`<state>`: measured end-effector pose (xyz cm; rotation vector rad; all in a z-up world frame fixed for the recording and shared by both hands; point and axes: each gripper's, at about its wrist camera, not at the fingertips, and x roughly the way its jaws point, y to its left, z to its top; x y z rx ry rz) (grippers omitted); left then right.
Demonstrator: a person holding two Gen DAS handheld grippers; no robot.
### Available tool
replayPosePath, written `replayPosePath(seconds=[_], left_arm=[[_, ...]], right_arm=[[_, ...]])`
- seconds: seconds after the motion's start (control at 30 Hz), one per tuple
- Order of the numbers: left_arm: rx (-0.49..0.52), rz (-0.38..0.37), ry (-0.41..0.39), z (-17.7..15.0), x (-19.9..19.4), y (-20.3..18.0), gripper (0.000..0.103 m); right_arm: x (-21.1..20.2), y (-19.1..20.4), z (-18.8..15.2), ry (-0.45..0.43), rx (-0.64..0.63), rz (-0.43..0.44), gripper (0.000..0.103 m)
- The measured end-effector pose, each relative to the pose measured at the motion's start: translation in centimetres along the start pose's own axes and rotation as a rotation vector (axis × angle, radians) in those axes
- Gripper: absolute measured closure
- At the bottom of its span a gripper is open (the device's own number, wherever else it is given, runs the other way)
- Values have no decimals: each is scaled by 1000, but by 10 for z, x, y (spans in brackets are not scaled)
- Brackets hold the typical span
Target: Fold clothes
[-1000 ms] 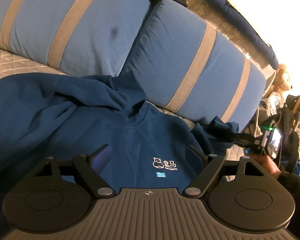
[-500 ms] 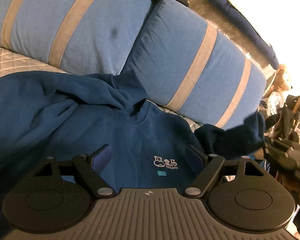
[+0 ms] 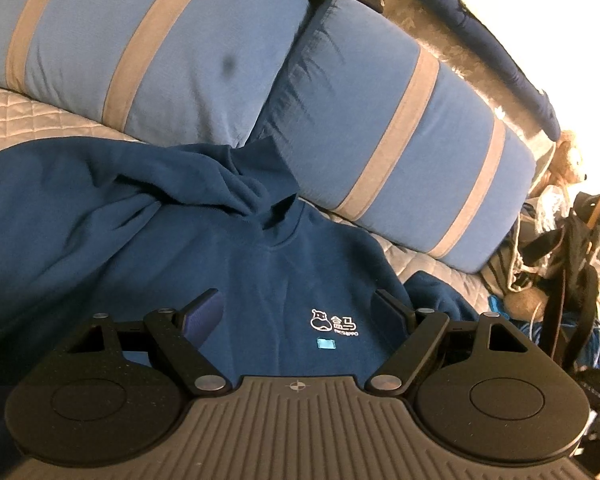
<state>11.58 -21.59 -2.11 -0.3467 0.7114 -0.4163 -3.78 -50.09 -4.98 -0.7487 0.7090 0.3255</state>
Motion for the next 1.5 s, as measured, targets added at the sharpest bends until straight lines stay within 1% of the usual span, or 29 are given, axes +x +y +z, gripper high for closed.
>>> replayPosePath(seconds=[0.03, 0.17, 0.23, 0.37, 0.5, 0.6, 0.7, 0.8, 0.97, 1.0, 1.03, 1.07, 1.13, 1.17, 1.23, 1.5], left_arm=[[0, -2, -1, 0, 0, 0, 22], [0, 1, 5, 0, 1, 1, 22], [-4, 4, 5, -1, 0, 2, 22], [-17, 3, 7, 0, 0, 5, 22], [-22, -1, 9, 1, 0, 6, 22], [-23, -3, 11, 1, 0, 6, 22], [-21, -5, 13, 1, 1, 6, 22], [-19, -3, 15, 1, 1, 6, 22], [-15, 9, 22, 0, 3, 5, 22], [-14, 11, 24, 0, 4, 5, 22], [-14, 13, 25, -1, 4, 5, 22], [-13, 15, 26, -1, 5, 5, 22], [-11, 20, 30, -1, 6, 5, 22], [-10, 22, 31, -2, 7, 5, 22], [-9, 25, 34, -2, 8, 5, 22], [2, 31, 39, -3, 9, 4, 22]], right_arm=[[-7, -4, 1, -10, 23, 14, 37], [-24, -23, 12, -35, 149, 76, 37], [-25, -30, 19, -30, 207, 99, 37], [-15, -53, 20, -6, 323, 131, 37], [1, -82, 8, 23, 467, 145, 39], [11, -106, -10, 44, 576, 141, 39], [20, -126, -32, 63, 711, 144, 39], [31, -138, -53, 80, 832, 193, 40], [51, -138, -71, 99, 911, 292, 41], [55, -137, -73, 100, 922, 314, 45], [58, -137, -75, 101, 933, 330, 60], [61, -136, -76, 102, 942, 334, 65], [64, -135, -75, 93, 937, 329, 77], [63, -135, -74, 80, 929, 315, 78], [52, -136, -70, 35, 914, 262, 81], [9, -144, -55, -143, 855, 51, 84]])
